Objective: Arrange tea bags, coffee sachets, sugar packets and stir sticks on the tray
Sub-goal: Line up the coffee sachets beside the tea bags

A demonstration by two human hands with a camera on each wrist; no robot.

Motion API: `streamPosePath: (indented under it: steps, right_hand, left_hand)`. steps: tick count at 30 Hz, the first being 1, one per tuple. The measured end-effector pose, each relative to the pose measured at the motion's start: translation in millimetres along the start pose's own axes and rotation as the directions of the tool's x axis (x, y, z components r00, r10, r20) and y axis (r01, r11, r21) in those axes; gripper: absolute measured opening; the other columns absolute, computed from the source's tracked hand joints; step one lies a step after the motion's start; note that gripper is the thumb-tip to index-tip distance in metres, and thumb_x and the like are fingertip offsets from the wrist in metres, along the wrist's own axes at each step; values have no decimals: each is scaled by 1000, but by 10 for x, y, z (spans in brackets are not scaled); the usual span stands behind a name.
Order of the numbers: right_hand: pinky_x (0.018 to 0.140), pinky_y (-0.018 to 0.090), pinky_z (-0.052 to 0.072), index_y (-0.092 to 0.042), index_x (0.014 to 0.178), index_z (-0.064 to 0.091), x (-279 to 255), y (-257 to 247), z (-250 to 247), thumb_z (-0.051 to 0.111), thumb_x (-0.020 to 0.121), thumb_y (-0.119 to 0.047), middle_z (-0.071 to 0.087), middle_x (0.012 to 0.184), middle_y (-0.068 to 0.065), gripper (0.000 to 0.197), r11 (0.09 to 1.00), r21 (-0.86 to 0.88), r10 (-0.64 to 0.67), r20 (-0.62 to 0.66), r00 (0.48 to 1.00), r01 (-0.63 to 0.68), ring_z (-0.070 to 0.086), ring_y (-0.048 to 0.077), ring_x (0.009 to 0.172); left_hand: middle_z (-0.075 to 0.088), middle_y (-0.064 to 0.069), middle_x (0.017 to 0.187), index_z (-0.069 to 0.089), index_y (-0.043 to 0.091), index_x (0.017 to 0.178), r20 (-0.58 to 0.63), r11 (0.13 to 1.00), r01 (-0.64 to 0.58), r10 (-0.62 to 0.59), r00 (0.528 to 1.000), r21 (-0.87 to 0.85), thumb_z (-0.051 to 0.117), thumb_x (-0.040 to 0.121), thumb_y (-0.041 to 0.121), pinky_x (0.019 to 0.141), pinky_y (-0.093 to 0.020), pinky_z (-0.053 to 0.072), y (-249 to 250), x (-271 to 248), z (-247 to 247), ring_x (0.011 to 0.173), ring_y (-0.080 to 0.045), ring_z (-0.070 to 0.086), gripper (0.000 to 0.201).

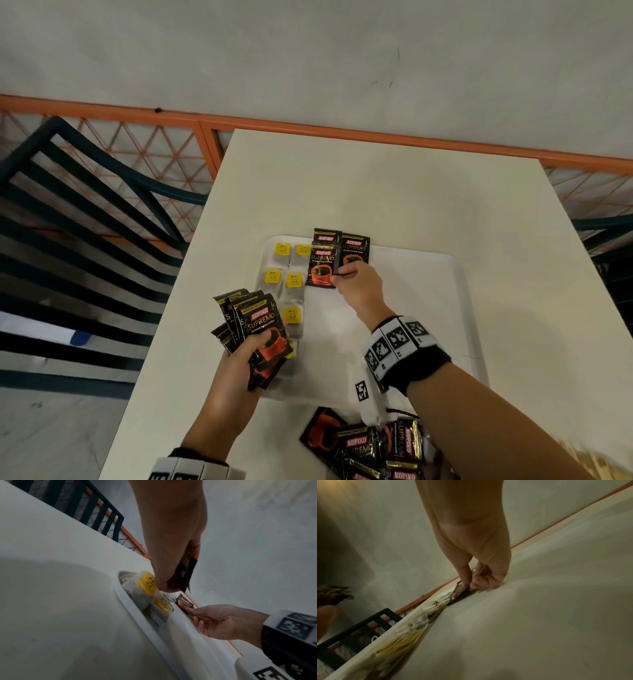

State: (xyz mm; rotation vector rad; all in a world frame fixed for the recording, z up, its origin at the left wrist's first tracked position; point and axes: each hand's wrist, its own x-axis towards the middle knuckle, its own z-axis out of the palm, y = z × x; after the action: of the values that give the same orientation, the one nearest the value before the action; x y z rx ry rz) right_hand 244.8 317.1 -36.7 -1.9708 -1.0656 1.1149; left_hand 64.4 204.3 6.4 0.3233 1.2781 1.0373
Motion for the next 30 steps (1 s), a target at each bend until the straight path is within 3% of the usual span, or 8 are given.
streamPosePath:
  steps: [5, 10, 13, 16, 20, 25, 28, 30]
  right_hand:
    - [54, 6, 39, -4, 103, 54, -21, 22, 3, 68, 80, -8, 64, 108, 14, 27, 994, -73, -80, -44, 996, 76, 60, 22, 90]
    - [56, 12, 37, -6, 101, 55, -173, -43, -6, 61, 87, -16, 58, 84, 1, 19, 984, -104, -150, -14, 989, 147, 53, 11, 73]
    - [57, 13, 38, -14, 93, 58, -377, -121, -16, 55, 91, -29, 56, 75, -7, 16, 974, -123, -163, 192, 968, 189, 52, 5, 67]
    - [57, 15, 41, -18, 89, 59, -610, -162, -59, 47, 94, -41, 61, 76, -5, 27, 987, -59, -100, 496, 863, 148, 54, 6, 63]
    - [55, 17, 44, -13, 96, 61, -811, -88, -114, 58, 90, -28, 61, 76, -2, 16, 997, 36, -70, 666, 743, 62, 56, 8, 64]
    - [59, 18, 51, -4, 97, 60, -889, 22, -108, 67, 83, -11, 62, 72, 4, 17, 991, 129, -52, 593, 803, -31, 58, 8, 58]
    - [59, 18, 52, -5, 91, 61, -868, 55, -131, 68, 82, -11, 62, 69, 4, 13, 983, 166, -32, 557, 830, -73, 59, 8, 56]
    - [59, 17, 53, -4, 90, 62, -845, 65, -172, 68, 82, -8, 62, 70, 5, 11, 977, 197, -44, 555, 831, -80, 60, 9, 57]
  left_hand:
    - [69, -9, 93, 60, 20, 98, 13, 1000, -4, 4, 1000, -14, 53, 87, 7, 68, -34, 48, 0, -14, 18, 85, -25, 65, 19]
    - [72, -8, 92, 61, 20, 105, 23, 999, -15, 14, 1000, 39, 57, 85, 10, 56, -29, 53, -7, -13, 37, 81, -25, 68, 23]
    - [68, -12, 103, 61, 21, 107, 42, 998, -39, 37, 998, 42, 57, 85, 9, 56, -30, 50, 6, -22, 61, 92, -31, 64, 26]
    - [69, -11, 102, 61, 22, 107, 51, 996, -72, 70, 996, 49, 59, 82, 10, 60, -32, 51, 10, -30, 88, 94, -30, 64, 28]
    - [68, -12, 107, 59, 21, 114, 49, 993, -108, 106, 993, 51, 65, 72, 17, 79, -40, 50, -16, -21, 78, 98, -28, 65, 42]
    - [68, -11, 109, 58, 23, 117, 53, 995, -86, 83, 995, 59, 64, 72, 25, 79, -40, 49, -52, -25, 91, 102, -29, 63, 45]
    - [71, -10, 93, 64, 17, 100, 62, 1000, -4, 3, 998, 28, 55, 84, 20, 71, -35, 44, -37, -25, 70, 93, -29, 62, 19]
    - [71, -10, 88, 65, 15, 95, 50, 999, 27, -28, 998, 21, 50, 88, 17, 70, -35, 42, -23, -17, 63, 85, -27, 62, 16]
